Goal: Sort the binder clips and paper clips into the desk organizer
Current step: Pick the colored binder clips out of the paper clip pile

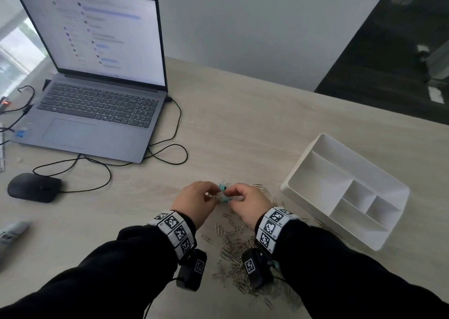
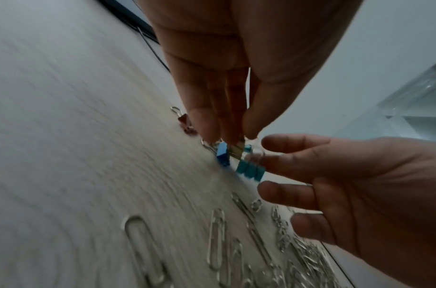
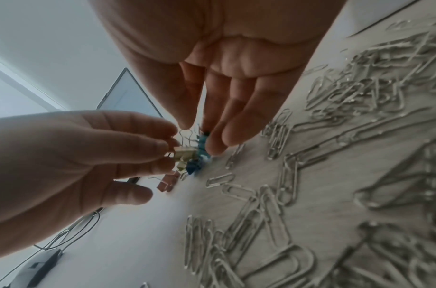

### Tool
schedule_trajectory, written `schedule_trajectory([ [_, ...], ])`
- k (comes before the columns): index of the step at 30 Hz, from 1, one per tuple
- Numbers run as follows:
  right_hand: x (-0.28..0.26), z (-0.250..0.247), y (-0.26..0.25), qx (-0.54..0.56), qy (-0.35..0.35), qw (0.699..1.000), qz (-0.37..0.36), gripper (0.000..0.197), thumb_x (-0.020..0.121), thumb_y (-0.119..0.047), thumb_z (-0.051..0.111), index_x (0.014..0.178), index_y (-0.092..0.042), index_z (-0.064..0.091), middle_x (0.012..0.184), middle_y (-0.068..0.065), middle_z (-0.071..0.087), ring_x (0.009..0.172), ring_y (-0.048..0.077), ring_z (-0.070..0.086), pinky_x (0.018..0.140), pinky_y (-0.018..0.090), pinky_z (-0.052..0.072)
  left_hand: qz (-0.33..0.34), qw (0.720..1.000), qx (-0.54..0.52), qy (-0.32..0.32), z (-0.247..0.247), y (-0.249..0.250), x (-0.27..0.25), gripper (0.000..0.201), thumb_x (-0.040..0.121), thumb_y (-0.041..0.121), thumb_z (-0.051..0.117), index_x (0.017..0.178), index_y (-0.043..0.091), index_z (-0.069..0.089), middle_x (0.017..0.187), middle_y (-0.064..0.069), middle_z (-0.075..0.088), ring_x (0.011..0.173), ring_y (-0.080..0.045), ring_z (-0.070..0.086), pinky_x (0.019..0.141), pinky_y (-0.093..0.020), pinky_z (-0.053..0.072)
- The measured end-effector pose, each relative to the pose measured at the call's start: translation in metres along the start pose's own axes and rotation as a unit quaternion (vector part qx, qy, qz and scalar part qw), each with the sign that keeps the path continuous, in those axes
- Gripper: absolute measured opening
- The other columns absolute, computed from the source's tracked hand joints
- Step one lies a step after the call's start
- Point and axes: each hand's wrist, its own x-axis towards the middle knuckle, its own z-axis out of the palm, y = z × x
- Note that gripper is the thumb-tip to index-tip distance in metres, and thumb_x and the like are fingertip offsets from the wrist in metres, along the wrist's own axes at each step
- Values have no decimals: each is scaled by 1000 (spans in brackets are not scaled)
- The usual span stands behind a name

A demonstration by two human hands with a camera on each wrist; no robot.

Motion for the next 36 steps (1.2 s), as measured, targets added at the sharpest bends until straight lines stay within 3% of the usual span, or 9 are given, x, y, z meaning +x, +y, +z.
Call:
schedule_trajectory([
  [4,-8,-9,2,7,-7,1000,10,31,86,-17,58,95,-46,64,82,9,74,53,19,55,51,33,48,-33,999,-1,15,-5,-8,3,16,84,16,64,94,28,69,95,9,66,76,-5,62,73,-23,49],
  [11,-46,-54,35,-10,39,999,13,12,91,-25,60,91,-36,64,86,-6,69,61,12,63,54,25,56,76,995,39,-43,1,-6,-17,16,82,19,64,84,35,67,83,17,62,73,0,58,71,-17,45],
  [13,-62,-65,49,-47,47,998,14,12,91,-29,59,87,-38,65,81,-7,70,65,11,66,59,30,60,123,987,70,-82,10,-5,-28,15,85,22,61,92,31,70,91,17,67,80,0,61,79,-22,50],
  [18,-100,-85,76,-148,80,986,5,11,93,-29,54,95,-31,64,85,-11,65,69,2,60,63,22,52,176,968,125,-130,35,4,-46,35,86,27,55,120,27,65,123,9,63,111,-12,57,101,-29,45],
  [20,-109,-88,87,-160,111,981,4,9,91,-28,56,93,-33,64,86,-14,62,69,-2,56,62,19,46,177,962,145,-147,42,10,-51,42,85,30,55,127,30,59,128,9,58,115,-13,54,102,-31,45],
  [23,-118,-90,107,-182,146,972,-3,10,88,-25,60,93,-32,64,93,-19,57,83,-2,53,76,21,48,186,954,169,-162,53,23,-57,46,84,30,56,130,34,54,126,10,53,115,-14,50,98,-31,46],
  [26,-125,-93,120,-190,169,967,9,13,87,-23,58,96,-30,65,97,-16,55,87,3,54,81,25,49,217,939,182,-193,65,42,-63,49,83,29,54,130,40,51,126,12,51,115,-13,50,94,-34,49],
  [31,-140,-99,137,-174,198,962,68,14,83,-21,58,93,-29,63,99,-11,56,79,2,55,77,29,51,239,912,220,-251,88,63,-69,35,86,24,52,119,33,60,118,5,56,110,-19,56,85,-31,50],
  [36,-156,-108,152,-149,223,961,69,12,84,-17,60,90,-26,64,97,-8,57,76,1,53,79,29,51,202,922,204,-261,93,62,-67,22,85,22,56,102,29,69,110,5,63,103,-17,60,86,-26,47],
])
